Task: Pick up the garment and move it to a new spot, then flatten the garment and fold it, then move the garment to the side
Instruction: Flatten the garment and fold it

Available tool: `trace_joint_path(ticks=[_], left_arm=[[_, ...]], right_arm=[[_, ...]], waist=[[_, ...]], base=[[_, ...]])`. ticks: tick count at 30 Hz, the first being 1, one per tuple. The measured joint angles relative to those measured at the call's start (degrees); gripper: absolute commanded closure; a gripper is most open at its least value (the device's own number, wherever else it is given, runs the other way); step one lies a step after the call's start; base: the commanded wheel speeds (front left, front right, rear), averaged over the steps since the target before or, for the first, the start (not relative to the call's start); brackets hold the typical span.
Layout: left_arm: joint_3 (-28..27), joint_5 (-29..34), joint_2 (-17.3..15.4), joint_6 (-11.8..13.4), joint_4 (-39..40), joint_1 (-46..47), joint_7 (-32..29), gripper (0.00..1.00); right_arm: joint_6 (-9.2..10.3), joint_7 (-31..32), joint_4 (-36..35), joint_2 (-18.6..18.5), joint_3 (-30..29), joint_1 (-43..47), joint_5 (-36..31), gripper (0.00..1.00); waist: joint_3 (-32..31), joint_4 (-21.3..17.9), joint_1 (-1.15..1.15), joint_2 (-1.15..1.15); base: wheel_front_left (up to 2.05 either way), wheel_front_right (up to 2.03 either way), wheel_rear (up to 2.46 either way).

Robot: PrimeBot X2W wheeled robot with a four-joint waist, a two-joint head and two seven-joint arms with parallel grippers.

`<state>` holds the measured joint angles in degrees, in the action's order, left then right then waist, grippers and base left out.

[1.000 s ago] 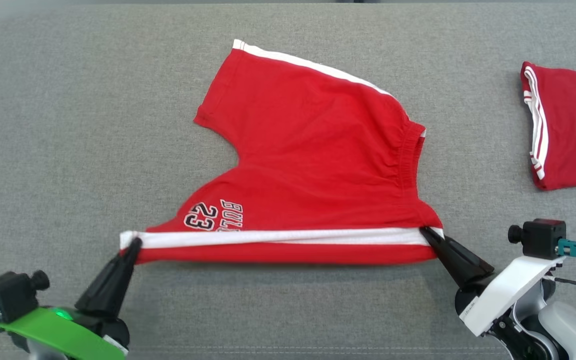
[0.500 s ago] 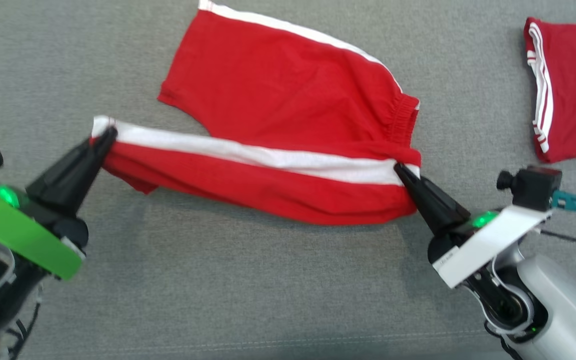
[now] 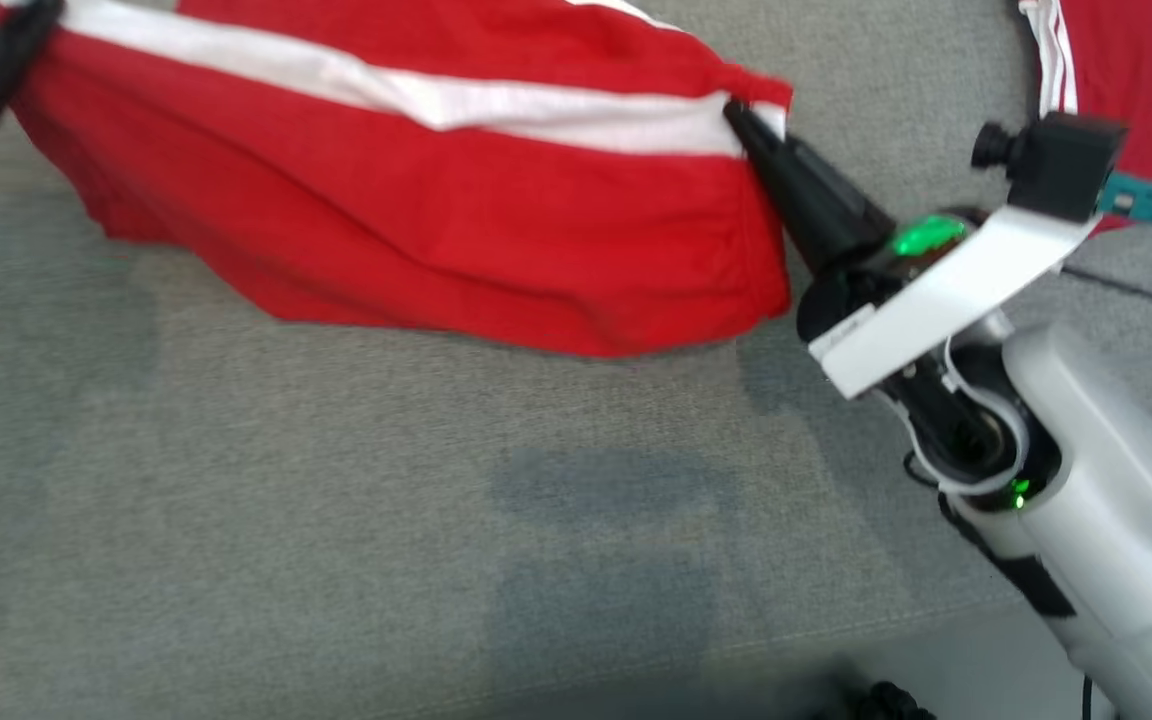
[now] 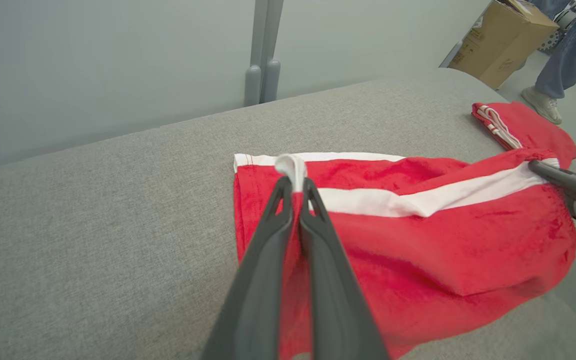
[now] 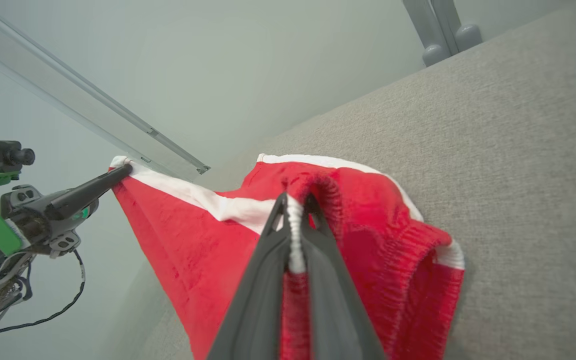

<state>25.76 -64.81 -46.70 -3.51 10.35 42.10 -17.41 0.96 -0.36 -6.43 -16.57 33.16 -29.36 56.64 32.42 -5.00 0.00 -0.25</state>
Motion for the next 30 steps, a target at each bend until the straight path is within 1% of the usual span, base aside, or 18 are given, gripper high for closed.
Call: trace_joint_path(ticks=[3, 5, 7, 8, 11, 17, 19, 20, 22, 24, 26, 27, 28, 29, 30], left_arm=[[-0.20, 0.01, -1.07, 0.05, -0.53, 3.91, -2.57, 1.00], [-0.43, 0.01, -1.19, 0.08, -0.65, 5.11, -3.27, 1.00], [-1.21, 0.00, -1.08, 0.51, -1.92, 8.64, -4.33, 1.00], [-1.21, 0.00, -1.08, 0.51, -1.92, 8.64, -4.33, 1.00], [-0.74, 0.08, -0.47, 0.48, -4.57, 11.12, -5.37, 1.00], [2.04, 1.97, 0.92, -0.57, -9.00, 12.32, -6.58, 1.00], [2.19, 2.32, 1.03, -0.67, -10.21, 12.96, -6.58, 1.00], [2.20, 2.53, 1.09, -0.92, -10.71, 13.35, -6.58, 1.00], [2.25, 2.83, 1.56, -1.02, -11.83, 14.33, -6.57, 1.00], [2.49, 3.21, 2.77, -1.18, -12.71, 15.28, -6.47, 1.00], [2.80, 3.97, 3.25, -1.53, -13.83, 15.77, -6.17, 1.00], [2.88, 4.49, 3.28, -1.53, -14.44, 15.78, -5.94, 0.89], [2.92, 4.85, 3.33, -1.53, -15.29, 15.78, -5.66, 0.89], [2.99, 5.24, 3.39, -1.53, -16.03, 15.78, -5.25, 0.65], [3.04, 5.42, 3.65, -1.53, -16.80, 15.79, -5.12, 0.50]], right_arm=[[0.22, 0.10, 0.32, 0.22, -1.15, -3.32, -0.42, 1.00], [0.24, 0.10, 0.42, 0.24, -1.47, -4.18, -0.66, 1.00], [0.66, 0.08, 1.60, 0.58, -1.93, -6.19, -0.77, 1.00], [0.66, 0.08, 1.60, 0.58, -1.93, -6.19, -0.77, 1.00], [0.55, 0.04, 3.86, 1.88, -1.26, -6.96, -0.92, 1.00], [-1.09, -0.96, 6.54, 4.41, 0.64, -7.67, -1.11, 0.99], [-1.64, -1.20, 6.97, 5.00, 1.04, -7.86, -1.26, 0.68], [-1.74, -1.30, 7.23, 5.34, 1.25, -7.87, -1.27, 0.55], [-2.16, -2.00, 7.53, 5.72, 1.38, -7.95, -1.70, 0.00], [-2.21, -2.24, 7.89, 5.84, 1.42, -8.00, -1.82, 0.00], [-2.46, -2.71, 8.46, 5.81, 1.44, -8.00, -2.16, 0.00], [-2.54, -2.92, 8.71, 5.81, 1.55, -8.00, -2.42, 0.00], [-2.86, -3.21, 8.89, 5.80, 1.74, -8.00, -2.80, 0.00], [-2.97, -3.22, 9.09, 5.78, 1.89, -8.00, -3.12, 0.00], [-2.97, -3.24, 9.34, 5.77, 2.01, -8.00, -3.32, 0.00]], waist=[[2.23, -1.62, 0.00, 0.00], [2.98, -2.12, 0.00, 0.00], [5.27, -3.60, 0.00, 0.00], [5.27, -3.60, 0.00, 0.00], [7.86, -5.62, 0.00, 0.00], [10.28, -9.00, 0.00, 0.00], [10.53, -9.74, 0.01, 0.00], [10.58, -10.06, 0.00, 0.00], [10.54, -10.58, 0.00, 0.00], [10.29, -10.80, 0.00, 0.00], [9.94, -10.85, 0.00, 0.00], [9.73, -10.86, 0.00, 0.00], [9.51, -10.87, 0.00, 0.00], [9.27, -10.87, 0.01, 0.00], [9.00, -10.87, 0.00, 0.00]], base=[[0.00, 0.00, 0.00], [0.00, 0.00, 0.00], [0.00, 0.00, 0.00], [0.00, 0.00, 0.00], [0.00, 0.00, 0.00], [0.00, 0.00, 0.00], [0.00, 0.00, 0.00], [0.00, 0.00, 0.00], [0.00, 0.00, 0.00], [0.00, 0.00, 0.00], [0.00, 0.00, 0.00], [0.00, 0.00, 0.00], [0.00, 0.00, 0.00], [0.00, 0.00, 0.00], [0.00, 0.00, 0.00]])
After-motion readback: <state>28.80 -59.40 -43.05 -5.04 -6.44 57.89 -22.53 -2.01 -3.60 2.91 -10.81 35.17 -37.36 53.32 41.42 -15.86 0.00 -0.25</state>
